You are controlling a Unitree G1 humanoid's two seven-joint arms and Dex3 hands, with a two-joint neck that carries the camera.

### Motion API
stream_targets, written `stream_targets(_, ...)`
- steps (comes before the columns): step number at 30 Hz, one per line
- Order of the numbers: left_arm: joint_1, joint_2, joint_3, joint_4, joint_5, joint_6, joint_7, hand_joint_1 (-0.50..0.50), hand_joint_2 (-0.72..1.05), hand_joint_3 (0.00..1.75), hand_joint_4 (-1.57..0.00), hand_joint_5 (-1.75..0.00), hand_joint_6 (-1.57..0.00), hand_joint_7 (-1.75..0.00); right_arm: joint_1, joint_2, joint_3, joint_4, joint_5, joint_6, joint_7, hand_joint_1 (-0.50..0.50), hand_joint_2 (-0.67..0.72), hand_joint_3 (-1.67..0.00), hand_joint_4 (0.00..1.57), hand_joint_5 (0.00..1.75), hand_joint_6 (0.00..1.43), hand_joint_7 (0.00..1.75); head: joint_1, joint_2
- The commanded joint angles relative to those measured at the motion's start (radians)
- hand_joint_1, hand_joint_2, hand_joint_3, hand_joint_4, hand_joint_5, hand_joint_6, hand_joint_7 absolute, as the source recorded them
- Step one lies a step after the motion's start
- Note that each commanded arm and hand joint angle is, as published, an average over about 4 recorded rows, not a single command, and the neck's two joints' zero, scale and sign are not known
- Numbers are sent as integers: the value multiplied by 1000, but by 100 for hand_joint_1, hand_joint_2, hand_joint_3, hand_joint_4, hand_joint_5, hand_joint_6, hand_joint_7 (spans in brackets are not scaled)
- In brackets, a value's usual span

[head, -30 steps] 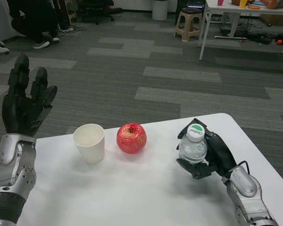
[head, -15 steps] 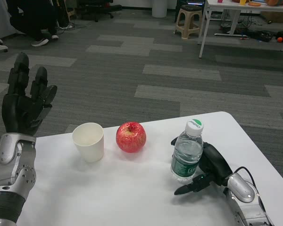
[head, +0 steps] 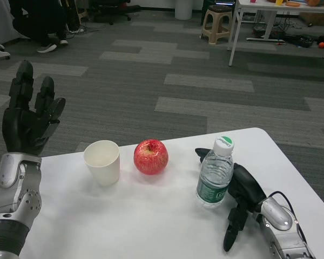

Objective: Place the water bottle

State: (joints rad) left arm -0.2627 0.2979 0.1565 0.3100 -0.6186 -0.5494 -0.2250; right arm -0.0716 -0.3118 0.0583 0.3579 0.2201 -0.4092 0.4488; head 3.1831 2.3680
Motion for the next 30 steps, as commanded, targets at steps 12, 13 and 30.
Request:
stream_targets(12,4,10,6,0,-3,-4,0,-50,105,4,0,0,0,0,28,-25,-225,-202,135,116,25,-46,53,0,0,0,0,7,2,17)
stream_targets(13,4,10,8,0,-4,-4,-1,-50,105,4,0,0,0,0,31,-28,-254,-227,152,137,31,-46,53,0,0,0,0,7,3,20)
stream_targets(30,0,15,18,-2,-4,-4,-1,-50,105,9,0,0,0,0,-9,-106,-406,-574,474,360,26,-46,42,0,0,0,0,7,-1,54)
